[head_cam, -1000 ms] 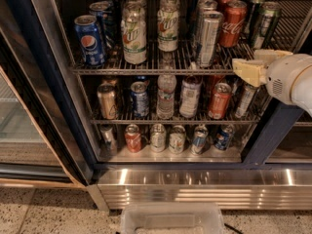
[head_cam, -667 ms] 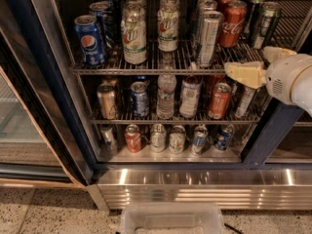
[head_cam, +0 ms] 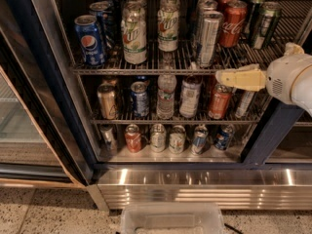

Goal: Pick green can from top shelf of fridge

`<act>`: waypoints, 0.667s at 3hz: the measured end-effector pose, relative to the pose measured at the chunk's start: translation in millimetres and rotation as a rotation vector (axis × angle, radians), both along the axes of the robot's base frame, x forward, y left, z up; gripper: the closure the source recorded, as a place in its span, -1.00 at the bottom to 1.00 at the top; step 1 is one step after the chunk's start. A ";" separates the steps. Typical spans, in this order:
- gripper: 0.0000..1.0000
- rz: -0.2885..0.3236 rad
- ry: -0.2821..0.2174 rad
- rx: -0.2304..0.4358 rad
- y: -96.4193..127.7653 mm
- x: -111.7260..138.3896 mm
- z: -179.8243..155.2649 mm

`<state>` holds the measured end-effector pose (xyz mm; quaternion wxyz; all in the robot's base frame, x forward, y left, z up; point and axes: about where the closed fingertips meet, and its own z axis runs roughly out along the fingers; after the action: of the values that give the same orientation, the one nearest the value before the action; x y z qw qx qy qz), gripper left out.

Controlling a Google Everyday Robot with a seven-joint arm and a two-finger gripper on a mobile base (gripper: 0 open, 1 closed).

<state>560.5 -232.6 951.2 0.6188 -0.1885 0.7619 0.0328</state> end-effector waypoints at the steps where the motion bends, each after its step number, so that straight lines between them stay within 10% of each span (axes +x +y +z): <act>1: -1.00 -0.003 -0.004 0.000 0.6 1.2 2.8; 2: -1.00 -0.015 -0.012 0.016 2.2 5.7 7.2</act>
Offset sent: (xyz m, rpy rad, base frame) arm 0.0129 -0.0015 0.0072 0.0413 -0.0135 -0.0359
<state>566.2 -230.4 958.4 0.6250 -0.1780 0.7593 0.0331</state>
